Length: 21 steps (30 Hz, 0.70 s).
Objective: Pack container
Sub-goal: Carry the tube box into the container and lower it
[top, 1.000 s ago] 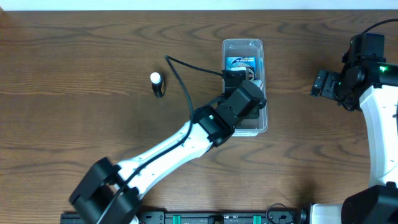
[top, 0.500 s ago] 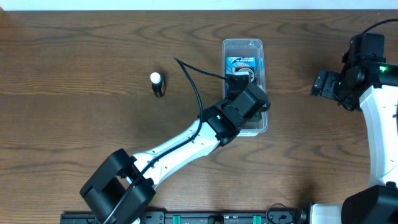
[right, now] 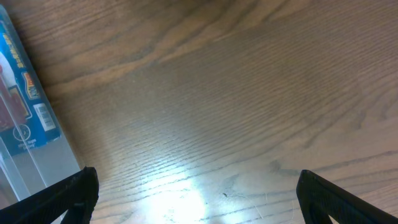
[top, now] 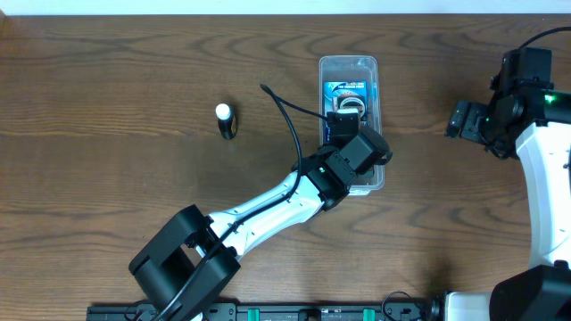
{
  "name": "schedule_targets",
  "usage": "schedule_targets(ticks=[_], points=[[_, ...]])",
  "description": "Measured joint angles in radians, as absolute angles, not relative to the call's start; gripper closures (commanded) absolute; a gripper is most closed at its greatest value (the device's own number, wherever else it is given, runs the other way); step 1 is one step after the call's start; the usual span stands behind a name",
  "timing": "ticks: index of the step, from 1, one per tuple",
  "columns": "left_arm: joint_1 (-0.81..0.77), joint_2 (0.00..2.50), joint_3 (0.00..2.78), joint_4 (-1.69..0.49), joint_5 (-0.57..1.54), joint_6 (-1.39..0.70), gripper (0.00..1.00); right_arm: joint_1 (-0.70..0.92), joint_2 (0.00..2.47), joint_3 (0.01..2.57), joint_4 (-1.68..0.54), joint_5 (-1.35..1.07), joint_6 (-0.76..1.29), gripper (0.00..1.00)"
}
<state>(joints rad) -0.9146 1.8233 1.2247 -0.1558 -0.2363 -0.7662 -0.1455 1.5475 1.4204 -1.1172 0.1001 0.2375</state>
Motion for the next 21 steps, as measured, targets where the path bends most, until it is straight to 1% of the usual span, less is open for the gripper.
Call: schedule_targets(ticks=[6,7,8,13,15,16,21], points=[[-0.915,1.823,1.225,-0.149,-0.247,-0.762,0.51,-0.146,1.547,1.42,-1.117,0.1,0.237,0.01],[-0.915,1.824,1.225,-0.148,-0.248,-0.762,0.49,-0.146,1.547,1.42,-1.117,0.1,0.237,0.01],[-0.915,1.824,1.225,-0.147,-0.248,-0.761,0.44,-0.146,1.547,1.42,-1.117,0.1,0.237,0.01],[-0.915,1.823,1.225,-0.144,-0.255,-0.762,0.43,-0.146,1.547,1.42,-1.117,0.1,0.237,0.01],[-0.915,1.823,1.225,-0.14,-0.255,-0.762,0.42,-0.146,1.547,1.42,-1.117,0.1,0.237,0.01],[-0.915,1.823,1.225,-0.134,-0.255,-0.762,0.39,-0.146,1.547,1.42,-1.117,0.1,0.237,0.01],[-0.915,1.823,1.225,-0.128,-0.255,-0.762,0.39,-0.146,1.547,1.42,-1.117,0.1,0.237,0.01]])
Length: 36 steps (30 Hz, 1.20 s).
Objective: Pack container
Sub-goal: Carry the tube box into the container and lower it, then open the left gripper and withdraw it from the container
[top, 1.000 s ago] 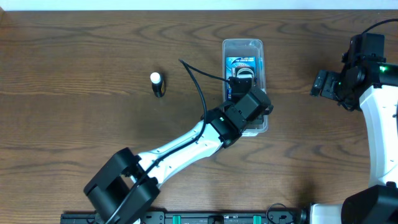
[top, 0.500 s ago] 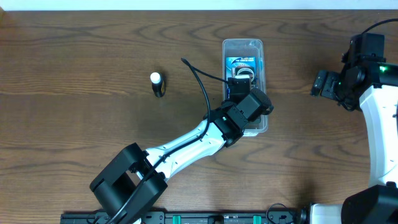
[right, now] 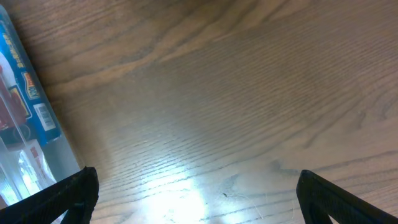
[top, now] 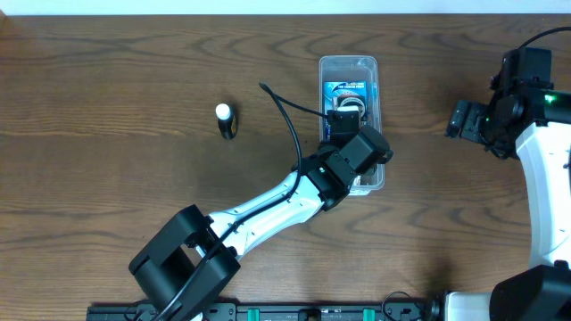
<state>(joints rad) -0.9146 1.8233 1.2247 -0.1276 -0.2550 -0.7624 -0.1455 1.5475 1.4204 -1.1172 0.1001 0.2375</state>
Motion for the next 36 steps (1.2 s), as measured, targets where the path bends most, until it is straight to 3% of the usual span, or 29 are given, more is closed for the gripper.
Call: schedule_targets(ticks=[12,15,21,27,36], points=[[-0.91,1.769,1.24,-0.204,-0.241,-0.567,0.38,-0.146,1.547,1.42,-1.117,0.1,0.237,0.01],[-0.886,1.686,1.253,-0.291,-0.237,-0.488,0.29,-0.146,1.547,1.42,-1.118,0.1,0.237,0.01],[-0.688,1.511,1.28,-0.494,-0.23,-0.363,0.18,-0.146,1.547,1.42,-1.117,0.1,0.237,0.01],[-0.442,1.522,1.282,-0.577,-0.104,-0.217,0.16,-0.146,1.547,1.42,-1.117,0.1,0.237,0.01],[-0.253,1.617,1.282,-0.603,-0.029,-0.065,0.17,-0.146,1.547,1.42,-1.117,0.1,0.237,0.01]])
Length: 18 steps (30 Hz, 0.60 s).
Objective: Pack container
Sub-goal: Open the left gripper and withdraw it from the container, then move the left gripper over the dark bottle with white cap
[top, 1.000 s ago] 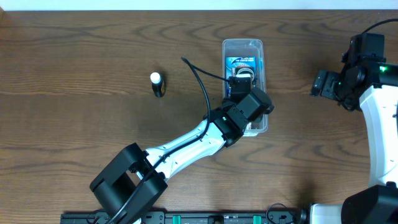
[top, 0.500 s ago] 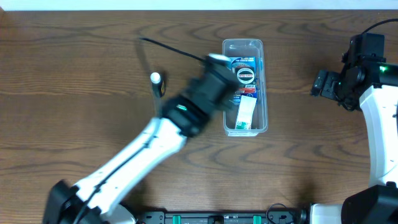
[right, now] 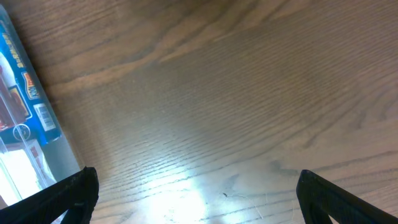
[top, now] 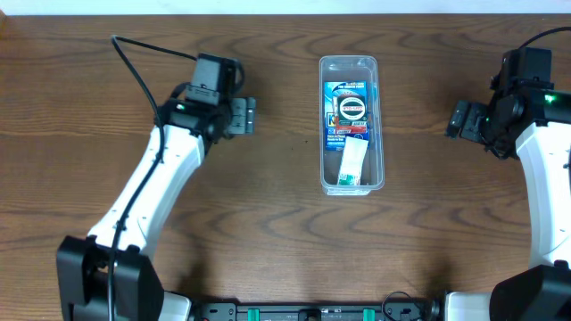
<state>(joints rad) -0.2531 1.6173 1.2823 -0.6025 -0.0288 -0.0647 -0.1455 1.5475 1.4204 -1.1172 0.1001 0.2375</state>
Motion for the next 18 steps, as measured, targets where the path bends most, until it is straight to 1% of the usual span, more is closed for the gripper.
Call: schedule_targets(ticks=[8,18], points=[[-0.242,1.7,1.283,-0.558,-0.021,0.023,0.17,-0.146,1.547,1.42,-1.117,0.1,0.237,0.01],[-0.21,1.781,1.283,-0.497,-0.021,0.035,0.17,-0.146,1.547,1.42,-1.117,0.1,0.237,0.01]])
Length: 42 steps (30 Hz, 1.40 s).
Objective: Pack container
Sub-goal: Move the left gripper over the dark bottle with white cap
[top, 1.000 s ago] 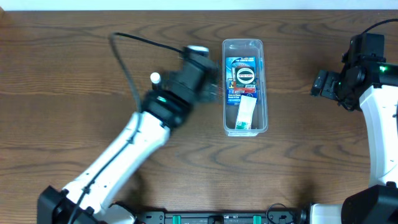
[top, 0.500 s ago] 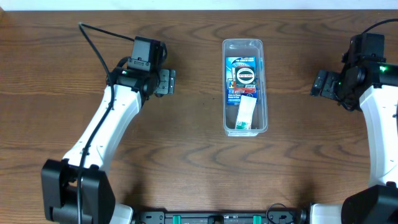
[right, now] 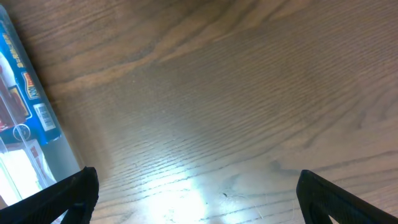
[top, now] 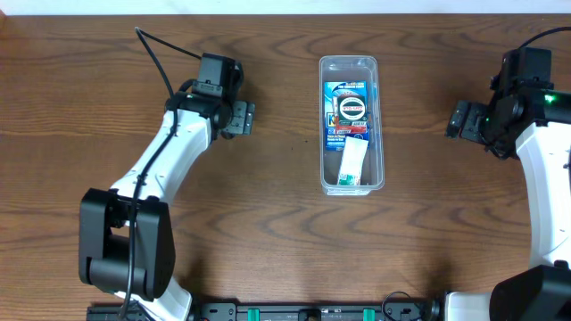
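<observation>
A clear container (top: 349,61) sits mid-table. A blue carded package (top: 350,105) lies in it, with a white and green packet (top: 353,166) at its near end. My left gripper (top: 242,118) hangs over the table left of the container, and its jaws are too small to read. The small black tube with a white cap is hidden. My right gripper (top: 458,119) hovers to the right of the container. In the right wrist view the right gripper (right: 199,198) is open over bare wood, with the container (right: 25,134) at the left edge.
Dark wooden table (top: 428,232) all round. The left arm's black cable (top: 165,52) loops over the far left part. A rail (top: 294,312) runs along the front edge.
My left gripper stays over the same spot left of the container, while the arm behind it has shifted to the right. The right arm and the container's contents have not moved.
My left gripper was first down in the container's near end, with a white-capped tube standing on the table to the left. Later it was out of the container and over the tube's place, and a white and green packet lay in the container. It remains there now.
</observation>
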{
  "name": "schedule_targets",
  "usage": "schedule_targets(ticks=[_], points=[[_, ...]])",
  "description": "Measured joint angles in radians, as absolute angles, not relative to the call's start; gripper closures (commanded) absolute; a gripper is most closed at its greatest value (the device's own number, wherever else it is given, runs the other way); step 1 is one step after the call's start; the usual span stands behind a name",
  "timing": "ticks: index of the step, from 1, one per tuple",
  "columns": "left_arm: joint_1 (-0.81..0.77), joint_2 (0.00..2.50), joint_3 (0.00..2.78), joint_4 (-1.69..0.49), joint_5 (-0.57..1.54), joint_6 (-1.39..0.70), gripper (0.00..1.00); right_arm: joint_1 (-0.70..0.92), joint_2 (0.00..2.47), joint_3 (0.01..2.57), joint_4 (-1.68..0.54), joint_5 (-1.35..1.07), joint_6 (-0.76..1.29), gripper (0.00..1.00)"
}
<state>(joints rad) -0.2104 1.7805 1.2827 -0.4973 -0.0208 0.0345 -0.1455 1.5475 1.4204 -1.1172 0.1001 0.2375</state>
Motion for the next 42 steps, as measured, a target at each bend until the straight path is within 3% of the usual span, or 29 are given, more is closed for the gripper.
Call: schedule_targets(ticks=[22,27,42], points=[[-0.157,1.866,1.285,-0.488,0.035,0.061,0.19,-0.146,1.547,1.42,-1.118,0.1,0.237,0.01],[-0.157,1.866,1.285,-0.482,0.045,0.062,0.34,-0.146,1.547,1.42,-1.118,0.1,0.237,0.01],[-0.157,1.866,1.285,-0.482,0.069,0.076,0.34,-0.146,1.547,1.42,-1.117,0.1,0.237,0.01]])
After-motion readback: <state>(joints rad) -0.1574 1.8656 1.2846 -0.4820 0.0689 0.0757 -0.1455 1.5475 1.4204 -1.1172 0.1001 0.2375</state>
